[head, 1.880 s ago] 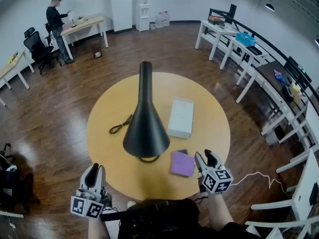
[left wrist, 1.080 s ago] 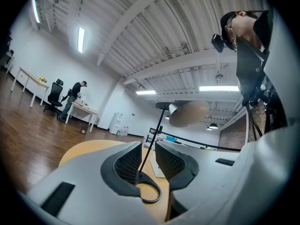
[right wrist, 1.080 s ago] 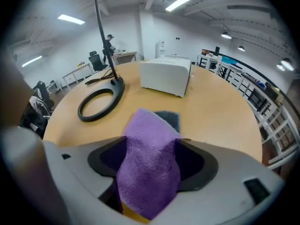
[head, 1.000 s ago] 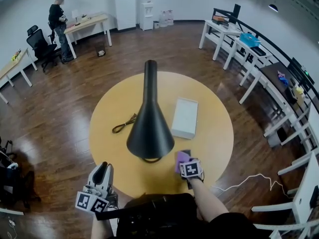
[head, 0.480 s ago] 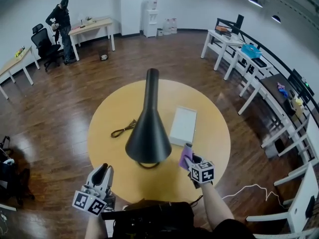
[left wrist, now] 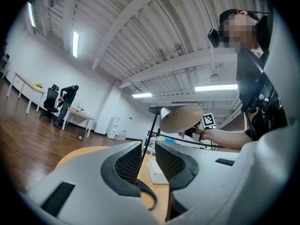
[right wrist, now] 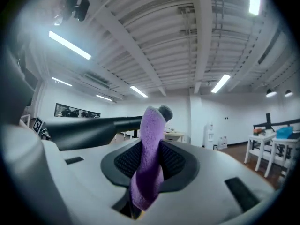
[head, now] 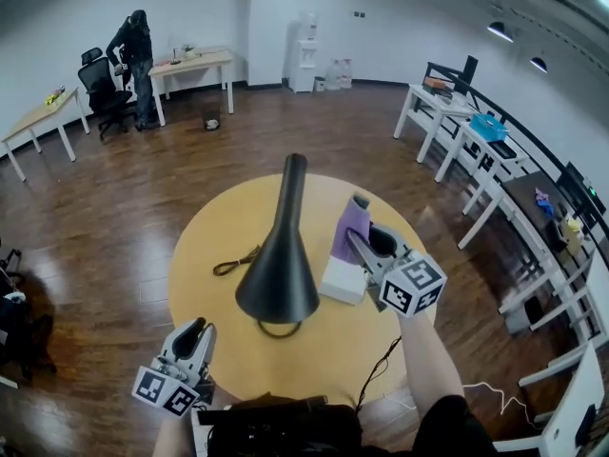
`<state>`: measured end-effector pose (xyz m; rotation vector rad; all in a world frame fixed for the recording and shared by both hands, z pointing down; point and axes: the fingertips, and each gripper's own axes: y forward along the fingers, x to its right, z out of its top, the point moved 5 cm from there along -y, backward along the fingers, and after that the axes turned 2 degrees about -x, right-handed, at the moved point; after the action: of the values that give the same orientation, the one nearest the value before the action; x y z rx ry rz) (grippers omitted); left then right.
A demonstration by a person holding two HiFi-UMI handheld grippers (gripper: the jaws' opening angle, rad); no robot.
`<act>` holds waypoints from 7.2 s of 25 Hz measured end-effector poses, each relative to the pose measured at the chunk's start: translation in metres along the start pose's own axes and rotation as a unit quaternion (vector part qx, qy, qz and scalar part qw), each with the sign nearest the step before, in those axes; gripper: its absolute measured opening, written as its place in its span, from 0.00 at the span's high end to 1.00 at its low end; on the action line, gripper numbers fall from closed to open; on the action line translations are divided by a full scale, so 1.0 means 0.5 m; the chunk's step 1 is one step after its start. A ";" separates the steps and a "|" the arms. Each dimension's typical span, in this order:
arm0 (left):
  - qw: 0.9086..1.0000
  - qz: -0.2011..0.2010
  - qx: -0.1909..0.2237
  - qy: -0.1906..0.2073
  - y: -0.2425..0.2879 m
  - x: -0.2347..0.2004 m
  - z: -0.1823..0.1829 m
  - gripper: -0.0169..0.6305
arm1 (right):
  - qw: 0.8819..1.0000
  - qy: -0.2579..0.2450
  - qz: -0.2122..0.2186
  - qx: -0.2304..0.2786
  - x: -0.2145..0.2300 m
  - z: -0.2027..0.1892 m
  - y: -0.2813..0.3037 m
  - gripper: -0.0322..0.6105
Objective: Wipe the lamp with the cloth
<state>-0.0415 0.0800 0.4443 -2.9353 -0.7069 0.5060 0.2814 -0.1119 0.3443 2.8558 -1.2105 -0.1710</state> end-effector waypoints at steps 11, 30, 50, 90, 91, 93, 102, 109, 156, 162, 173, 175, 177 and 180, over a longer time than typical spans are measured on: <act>0.997 0.072 0.031 0.006 -0.034 0.087 -0.008 0.84 | 0.992 -0.059 0.106 0.020 0.084 0.142 0.200 0.80; 0.998 0.059 0.033 -0.012 -0.099 0.077 0.018 0.84 | 0.944 -0.097 0.316 -0.005 -0.124 0.102 0.116 0.80; 0.997 -0.065 -0.018 -0.026 -0.002 0.105 -0.007 0.84 | 0.936 -0.054 0.347 0.022 -0.197 0.034 -0.040 0.80; 0.996 -0.072 0.023 -0.039 -0.027 0.089 -0.005 0.84 | 0.813 0.424 0.398 -0.041 -0.117 -0.072 0.054 0.79; 0.996 -0.072 0.020 -0.042 -0.030 0.089 -0.009 0.84 | 0.805 0.434 0.402 -0.040 -0.121 -0.089 0.043 0.79; 0.996 -0.070 0.016 -0.045 -0.035 0.089 -0.012 0.84 | 0.795 0.446 0.410 -0.038 -0.127 -0.115 0.023 0.79; 0.998 -0.037 0.016 -0.044 -0.052 0.081 -0.016 0.84 | 0.791 0.424 0.439 -0.025 -0.113 -0.127 0.023 0.79; 0.999 -0.009 0.030 -0.026 -0.061 0.067 -0.003 0.84 | 0.836 0.476 0.256 0.090 0.035 -0.075 0.157 0.79; 0.997 -0.068 0.005 0.019 0.158 -0.017 0.094 0.84 | 0.769 0.455 0.448 -0.020 -0.095 -0.097 0.086 0.80; 0.981 -0.189 -0.020 0.048 0.197 0.026 0.156 0.84 | 0.806 0.397 0.436 -0.049 -0.122 -0.098 0.031 0.80; 0.976 -0.218 -0.016 0.027 0.212 0.041 0.134 0.87 | 0.845 0.319 0.419 -0.093 -0.116 -0.088 0.003 0.79; 0.976 -0.215 -0.015 0.024 0.212 0.040 0.132 0.88 | 0.867 0.309 0.383 -0.085 -0.082 -0.069 0.028 0.79; 0.978 -0.204 -0.021 0.048 0.208 0.040 0.131 0.88 | 0.901 0.302 0.303 -0.065 -0.029 -0.041 0.073 0.79; 0.968 -0.177 -0.058 0.170 0.203 0.055 0.117 0.94 | 0.930 0.308 0.197 -0.050 0.032 0.013 0.157 0.79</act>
<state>0.0053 0.0021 0.3653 -2.7890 -1.2042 -0.0709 0.2359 -0.1781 0.3425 2.2275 -1.5003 0.6060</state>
